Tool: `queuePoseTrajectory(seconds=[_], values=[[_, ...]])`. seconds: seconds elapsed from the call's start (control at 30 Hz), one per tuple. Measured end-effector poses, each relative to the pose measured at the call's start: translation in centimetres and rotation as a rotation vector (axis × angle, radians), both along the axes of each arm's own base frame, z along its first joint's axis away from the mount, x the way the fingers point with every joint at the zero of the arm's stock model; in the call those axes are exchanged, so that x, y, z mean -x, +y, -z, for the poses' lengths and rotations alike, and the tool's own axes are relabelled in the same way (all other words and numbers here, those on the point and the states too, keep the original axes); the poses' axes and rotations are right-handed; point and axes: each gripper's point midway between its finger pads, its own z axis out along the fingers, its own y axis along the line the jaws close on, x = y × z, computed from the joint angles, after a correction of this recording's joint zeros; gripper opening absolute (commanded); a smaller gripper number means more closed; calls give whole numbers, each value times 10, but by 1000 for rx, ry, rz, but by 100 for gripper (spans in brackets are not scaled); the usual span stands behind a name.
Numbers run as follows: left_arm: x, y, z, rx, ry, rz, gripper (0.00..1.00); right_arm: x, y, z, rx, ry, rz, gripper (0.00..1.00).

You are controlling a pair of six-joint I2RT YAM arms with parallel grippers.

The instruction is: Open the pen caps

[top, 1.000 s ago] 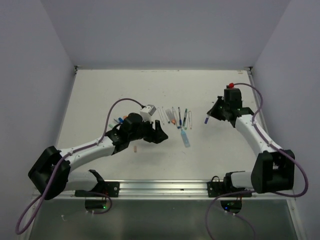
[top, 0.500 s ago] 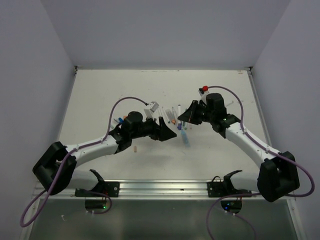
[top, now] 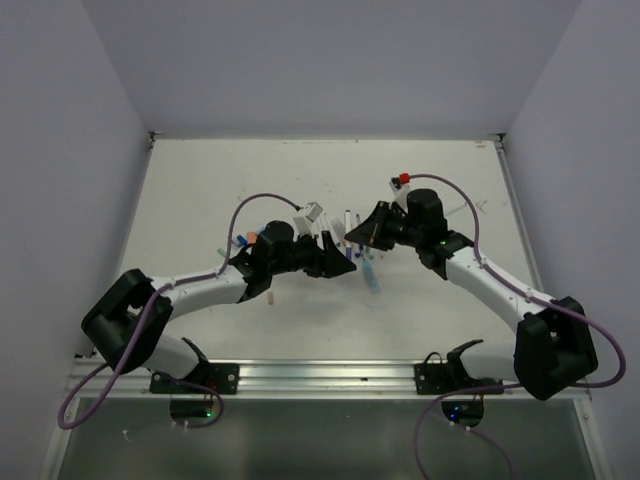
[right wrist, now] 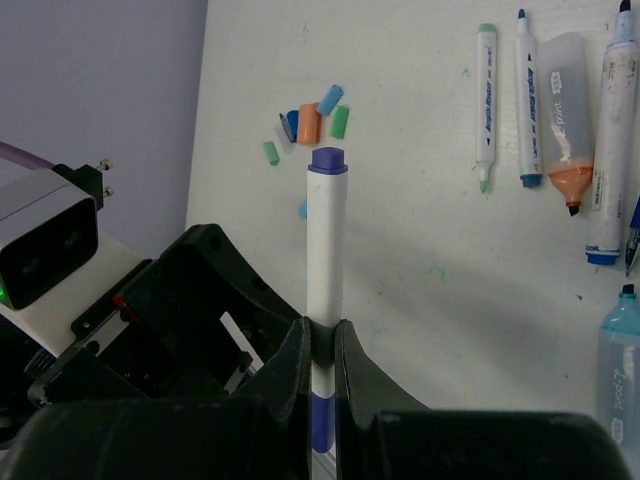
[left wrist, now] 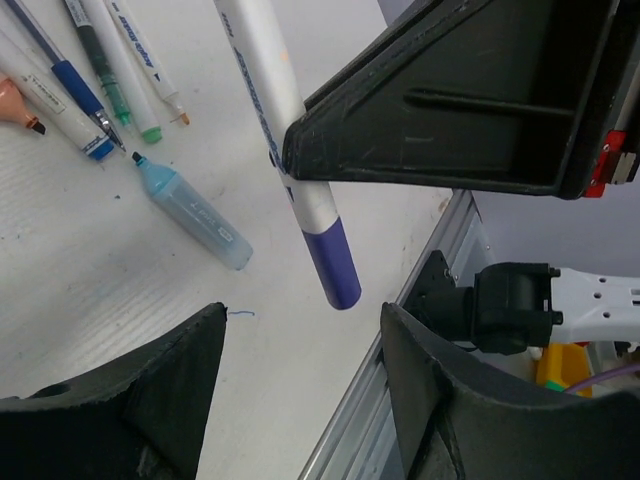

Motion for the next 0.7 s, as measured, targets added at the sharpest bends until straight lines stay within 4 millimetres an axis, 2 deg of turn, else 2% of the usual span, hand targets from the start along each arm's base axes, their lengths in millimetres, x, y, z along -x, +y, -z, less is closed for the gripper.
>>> queuePoseTrajectory(seconds=[0.17, 0.27, 0.47, 0.63, 0.7], values=[[-8, -7, -10, 22, -15, -8, 62, 3, 6, 0, -9, -1, -21, 0], [-12, -10, -15, 35, -19, -12, 56, 3, 8, 1, -8, 1, -29, 0], [-15, -13, -18, 40, -16, -15, 36, 4, 10, 3, -6, 4, -33, 0], [-15, -14, -11, 30, -5, -14, 30, 4, 10, 2, -7, 2, -32, 0], [-15, -14, -10, 28, 1, -14, 21, 3, 10, 2, -8, -2, -30, 0]])
